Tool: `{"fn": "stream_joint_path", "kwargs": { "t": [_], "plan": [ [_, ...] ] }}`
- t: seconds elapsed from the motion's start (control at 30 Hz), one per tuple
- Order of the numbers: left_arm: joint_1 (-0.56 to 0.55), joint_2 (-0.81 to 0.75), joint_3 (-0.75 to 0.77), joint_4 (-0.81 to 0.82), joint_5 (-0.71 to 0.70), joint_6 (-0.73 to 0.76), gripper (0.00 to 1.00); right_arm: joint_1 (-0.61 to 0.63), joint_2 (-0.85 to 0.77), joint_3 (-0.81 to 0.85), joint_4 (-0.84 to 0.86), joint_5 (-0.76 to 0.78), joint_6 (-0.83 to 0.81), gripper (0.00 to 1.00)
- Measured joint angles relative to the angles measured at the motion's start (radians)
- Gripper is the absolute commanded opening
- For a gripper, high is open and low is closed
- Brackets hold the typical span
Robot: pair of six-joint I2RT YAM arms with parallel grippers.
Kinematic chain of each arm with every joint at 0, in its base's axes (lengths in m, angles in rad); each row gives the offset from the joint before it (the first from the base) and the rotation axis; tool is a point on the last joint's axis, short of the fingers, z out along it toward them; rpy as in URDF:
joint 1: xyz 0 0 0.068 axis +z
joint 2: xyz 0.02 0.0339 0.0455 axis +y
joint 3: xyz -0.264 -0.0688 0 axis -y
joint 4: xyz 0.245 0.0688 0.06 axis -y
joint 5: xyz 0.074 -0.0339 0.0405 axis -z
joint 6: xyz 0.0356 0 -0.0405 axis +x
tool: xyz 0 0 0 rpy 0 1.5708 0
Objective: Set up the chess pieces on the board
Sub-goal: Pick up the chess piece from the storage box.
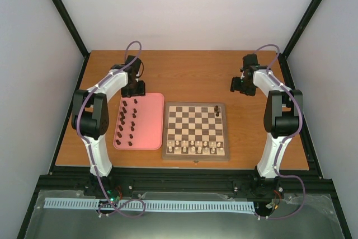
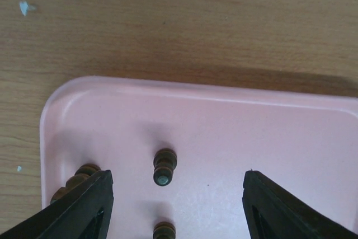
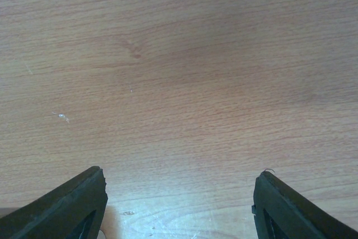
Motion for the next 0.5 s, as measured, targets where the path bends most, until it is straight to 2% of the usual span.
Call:
{"fn": "stream_joint_path", "kwargs": {
  "t": [0.23, 0.5],
  "plan": [
    [0.016, -0.008, 0.016, -0.003, -0.004, 0.002, 0.65, 0.001, 0.018, 0.000, 0.000, 0.000, 0.000, 0.72],
    [0.115, -0.089, -0.069, 0.004, -0.003, 0.001, 0.64, 0.002, 0.020, 0.000, 0.000, 0.000, 0.000, 0.72]
  ]
}}
